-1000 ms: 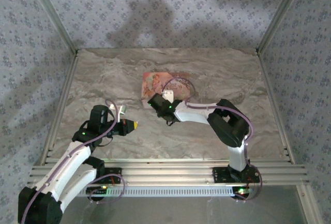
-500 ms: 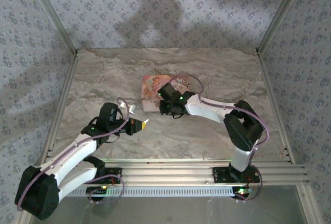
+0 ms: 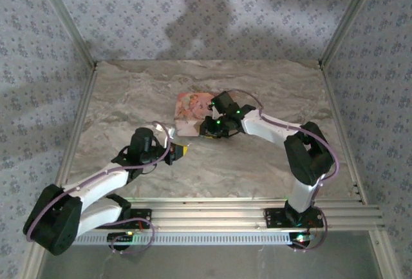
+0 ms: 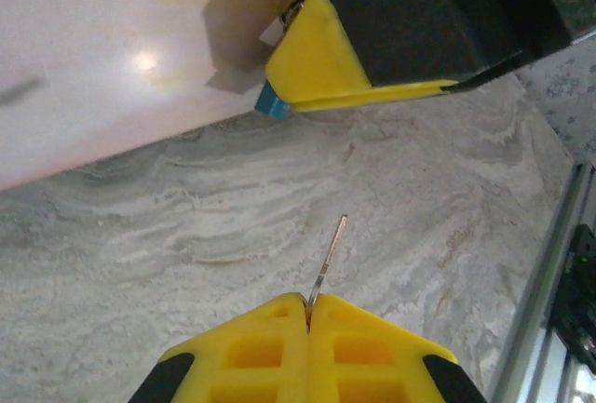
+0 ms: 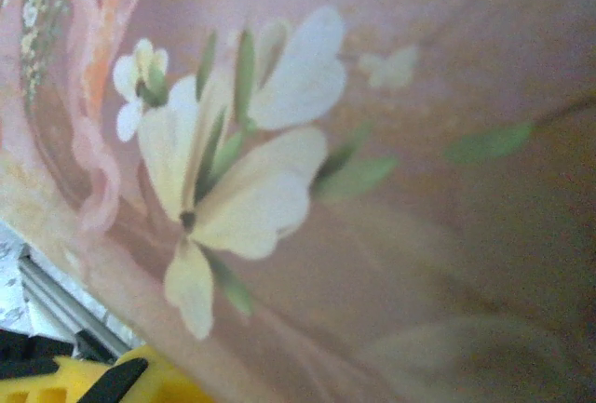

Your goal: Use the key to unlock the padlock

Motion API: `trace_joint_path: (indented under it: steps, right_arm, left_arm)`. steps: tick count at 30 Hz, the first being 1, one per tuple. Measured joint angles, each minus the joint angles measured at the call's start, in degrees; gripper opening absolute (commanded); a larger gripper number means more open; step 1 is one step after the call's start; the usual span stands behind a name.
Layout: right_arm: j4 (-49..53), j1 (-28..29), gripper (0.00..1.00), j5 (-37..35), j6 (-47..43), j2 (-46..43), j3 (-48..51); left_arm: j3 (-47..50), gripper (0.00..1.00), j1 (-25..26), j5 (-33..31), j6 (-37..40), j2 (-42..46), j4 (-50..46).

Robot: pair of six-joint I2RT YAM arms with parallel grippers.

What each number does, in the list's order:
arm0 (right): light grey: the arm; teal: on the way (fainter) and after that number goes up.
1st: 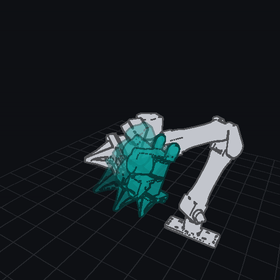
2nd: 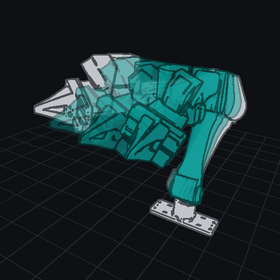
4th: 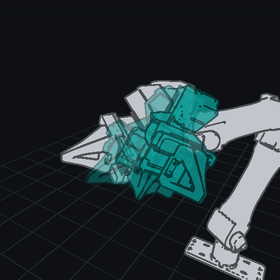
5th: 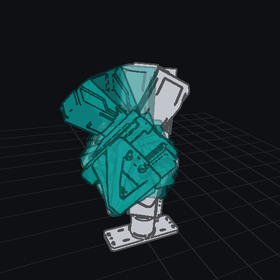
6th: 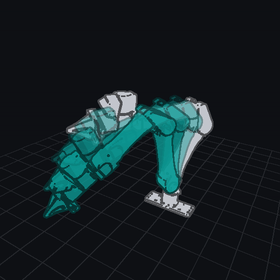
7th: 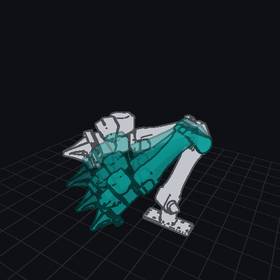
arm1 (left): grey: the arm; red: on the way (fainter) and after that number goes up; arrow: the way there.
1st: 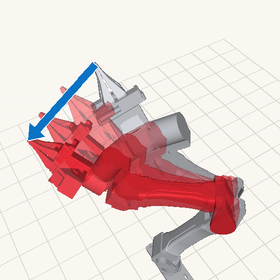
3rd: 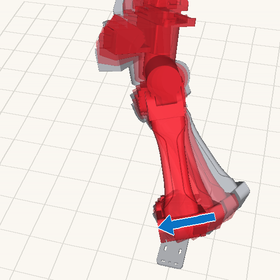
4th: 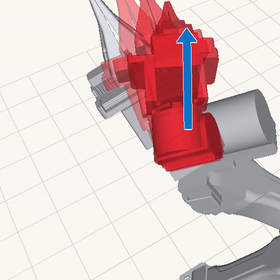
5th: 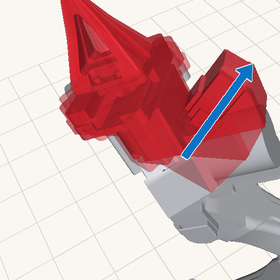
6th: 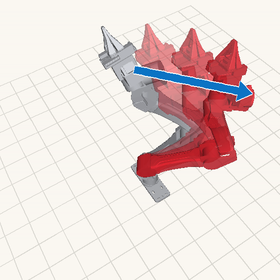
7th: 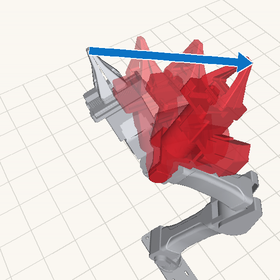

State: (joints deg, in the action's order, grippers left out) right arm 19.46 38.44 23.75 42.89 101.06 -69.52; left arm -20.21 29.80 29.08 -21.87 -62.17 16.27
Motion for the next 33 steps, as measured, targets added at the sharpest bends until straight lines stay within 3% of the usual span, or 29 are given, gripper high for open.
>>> trace_joint_path:
  steps: [11,19,33]
  right_arm:
    - [-2.69,-3.78,0.00,11.32,1.29,-0.04,0.00]
    - [-3.87,-5.75,0.00,17.46,3.85,-0.59,0.00]
    - [-5.40,-5.95,0.00,20.65,8.44,-1.36,0.42]
  left_arm:
    - [0.11,0.00,0.00,1.20,1.99,-10.19,9.73]
    - [-0.94,0.00,0.00,1.57,6.49,-9.57,10.97]
    - [-1.51,0.00,0.00,0.24,8.33,-10.95,15.67]
